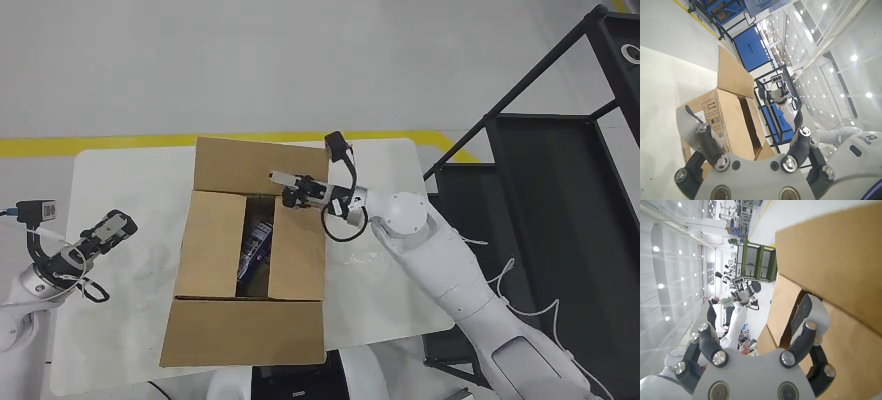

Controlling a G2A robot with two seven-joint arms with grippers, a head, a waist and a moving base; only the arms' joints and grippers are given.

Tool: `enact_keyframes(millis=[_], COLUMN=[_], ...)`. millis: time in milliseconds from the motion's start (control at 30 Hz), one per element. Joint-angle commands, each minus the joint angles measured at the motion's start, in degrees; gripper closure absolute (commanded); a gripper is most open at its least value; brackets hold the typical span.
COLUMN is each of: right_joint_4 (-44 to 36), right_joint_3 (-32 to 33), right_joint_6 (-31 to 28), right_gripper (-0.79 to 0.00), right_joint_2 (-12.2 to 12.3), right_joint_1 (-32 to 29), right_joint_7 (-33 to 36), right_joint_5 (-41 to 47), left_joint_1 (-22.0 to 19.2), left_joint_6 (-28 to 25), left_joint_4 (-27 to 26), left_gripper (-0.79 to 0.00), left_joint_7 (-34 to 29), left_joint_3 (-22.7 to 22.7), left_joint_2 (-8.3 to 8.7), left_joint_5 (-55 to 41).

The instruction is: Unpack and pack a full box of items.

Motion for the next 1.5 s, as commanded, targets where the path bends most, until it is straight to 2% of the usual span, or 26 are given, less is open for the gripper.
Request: enact_keyframes(millis=[0, 67, 267, 533, 967, 1133, 1467], right_joint_4=[-4.0, -6.24, -4.51, 0.86, 7.34, 7.25, -0.8], right_joint_3=[-0.27, -1.29, -7.26, -13.11, -20.39, -20.43, -18.19], right_joint_6=[4.28, 5.4, -0.12, -2.37, -5.41, -7.44, -7.26], right_gripper=[-0.785, -0.785, -0.785, -0.785, -0.785, -0.785, -0.785], right_joint_2=[0.4, 0.56, -0.25, -2.34, -6.72, -7.5, -7.52], right_joint_1=[-2.85, -5.3, -8.92, -5.46, 1.04, 1.76, 1.61], right_joint_7=[0.59, 0.29, -2.83, -6.33, -7.67, -8.05, -6.58], right_joint_5=[-1.89, -3.59, -7.05, -9.03, -4.12, -2.88, -2.57], left_joint_1=[0.0, 0.0, 0.0, 0.0, 0.0, 0.0, 0.0], left_joint_6=[0.0, 0.0, 0.0, 0.0, 0.0, 0.0, 0.0], left_joint_4=[0.0, 0.0, 0.0, 0.0, 0.0, 0.0, 0.0], left_gripper=[-0.785, -0.785, -0.785, -0.785, -0.785, -0.785, -0.785], left_joint_7=[0.0, 0.0, 0.0, 0.0, 0.0, 0.0, 0.0], left_joint_3=[0.0, 0.0, 0.0, 0.0, 0.0, 0.0, 0.0], left_joint_2=[0.0, 0.0, 0.0, 0.0, 0.0, 0.0, 0.0], left_joint_5=[0.0, 0.0, 0.0, 0.0, 0.0, 0.0, 0.0])
